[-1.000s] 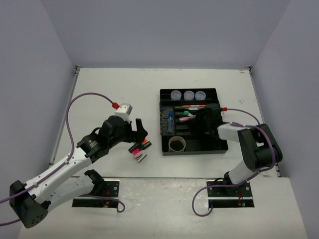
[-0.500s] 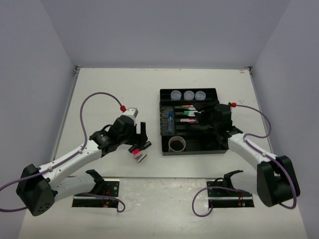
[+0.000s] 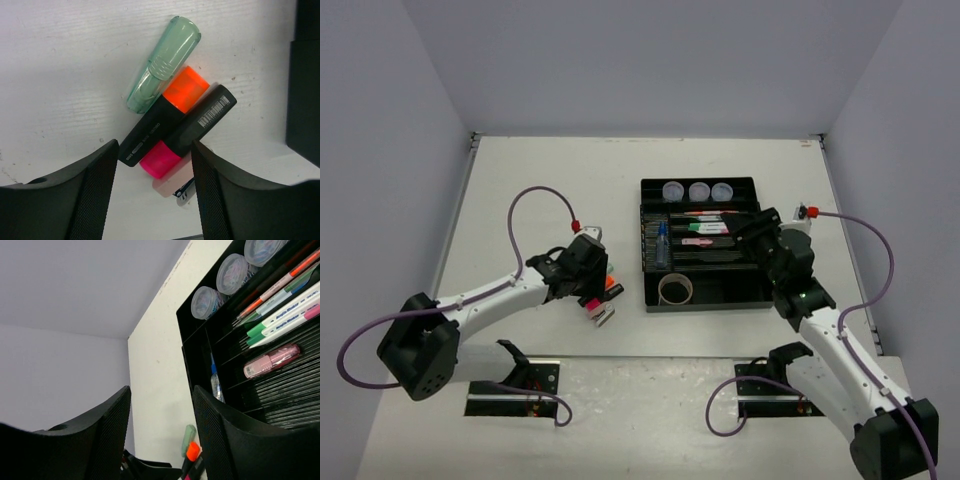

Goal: Sort the stationery into containers
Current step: Pick up the stationery from the center of the board.

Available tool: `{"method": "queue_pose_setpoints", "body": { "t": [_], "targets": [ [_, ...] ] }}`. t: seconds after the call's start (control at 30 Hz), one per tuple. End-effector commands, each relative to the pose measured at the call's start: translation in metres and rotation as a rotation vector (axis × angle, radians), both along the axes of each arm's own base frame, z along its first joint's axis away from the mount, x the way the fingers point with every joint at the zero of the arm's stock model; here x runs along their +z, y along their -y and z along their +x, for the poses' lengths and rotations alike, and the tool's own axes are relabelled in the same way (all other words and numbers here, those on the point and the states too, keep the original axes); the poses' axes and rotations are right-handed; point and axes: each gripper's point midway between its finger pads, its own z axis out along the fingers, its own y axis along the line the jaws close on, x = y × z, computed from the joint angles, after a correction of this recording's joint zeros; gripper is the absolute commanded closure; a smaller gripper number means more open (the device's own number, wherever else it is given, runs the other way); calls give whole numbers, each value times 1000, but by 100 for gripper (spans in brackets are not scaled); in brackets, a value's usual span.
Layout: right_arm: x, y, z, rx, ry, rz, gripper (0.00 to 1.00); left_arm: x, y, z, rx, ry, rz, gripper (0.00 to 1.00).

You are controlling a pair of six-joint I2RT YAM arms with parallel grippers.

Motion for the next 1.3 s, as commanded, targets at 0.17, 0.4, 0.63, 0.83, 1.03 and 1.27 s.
{"method": "queue_pose_setpoints", "body": {
  "t": [0.17,0.4,0.63,0.83,1.03,1.27],
  "targets": [
    [-14,8,-24,57,53,-177,45,12,8,45,78,82,57,42],
    [-18,5,-26,96,42,-218,47,-2,0,69,110,57,123,45],
    [-17,-6,-27,158,49,-212,47,-15,7,75,80,18,115,50],
    [-19,-9,-25,173,45,-212,47,-26,12,67,47,-6,83,50],
    [-19,-11,-25,183,46,-204,47,-43,5,63,55,-43,128,53],
    [-17,-11,-27,189,47,-205,47,-48,4,67,61,-48,152,52]
  ]
}}
